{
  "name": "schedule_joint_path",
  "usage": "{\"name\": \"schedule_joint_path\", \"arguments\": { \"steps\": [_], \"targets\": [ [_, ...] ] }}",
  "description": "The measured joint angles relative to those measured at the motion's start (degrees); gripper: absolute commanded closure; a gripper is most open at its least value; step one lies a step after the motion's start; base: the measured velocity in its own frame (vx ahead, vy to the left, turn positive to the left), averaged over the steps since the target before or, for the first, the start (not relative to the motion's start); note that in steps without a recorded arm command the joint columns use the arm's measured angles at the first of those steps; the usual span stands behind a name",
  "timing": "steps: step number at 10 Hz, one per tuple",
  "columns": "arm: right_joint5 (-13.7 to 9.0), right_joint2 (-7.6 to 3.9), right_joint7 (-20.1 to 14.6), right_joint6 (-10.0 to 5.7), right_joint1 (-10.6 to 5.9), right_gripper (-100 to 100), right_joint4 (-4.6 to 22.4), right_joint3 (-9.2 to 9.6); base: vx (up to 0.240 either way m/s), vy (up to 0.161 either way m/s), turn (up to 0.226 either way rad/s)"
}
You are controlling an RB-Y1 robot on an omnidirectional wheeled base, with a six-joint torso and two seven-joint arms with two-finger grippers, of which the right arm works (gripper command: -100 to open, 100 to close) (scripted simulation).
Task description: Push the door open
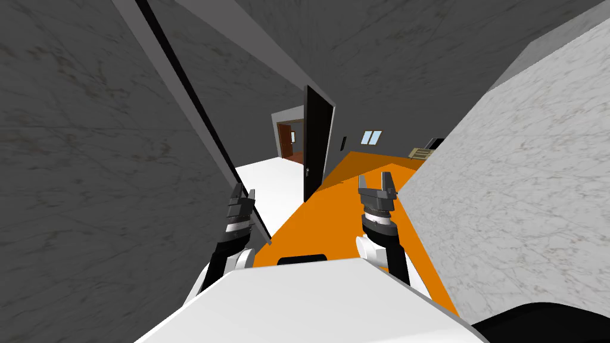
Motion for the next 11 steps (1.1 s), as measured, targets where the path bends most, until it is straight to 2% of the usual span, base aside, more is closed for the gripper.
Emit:
{"name": "schedule_joint_path", "arguments": {
  "steps": [5,7,11],
  "targets": [
    [0.1,-1.24,0.3,-0.26,-1.76,-100,4.6,1.14,0.112,-0.036,0.053],
    [0.1,-1.71,0.4,-1.22,-2.10,-100,7.4,1.84,0.122,-0.062,0.059],
    [0.2,-2.54,0.7,-1.19,-4.59,-100,12.4,2.93,0.111,-0.069,0.064]
  ]
}}
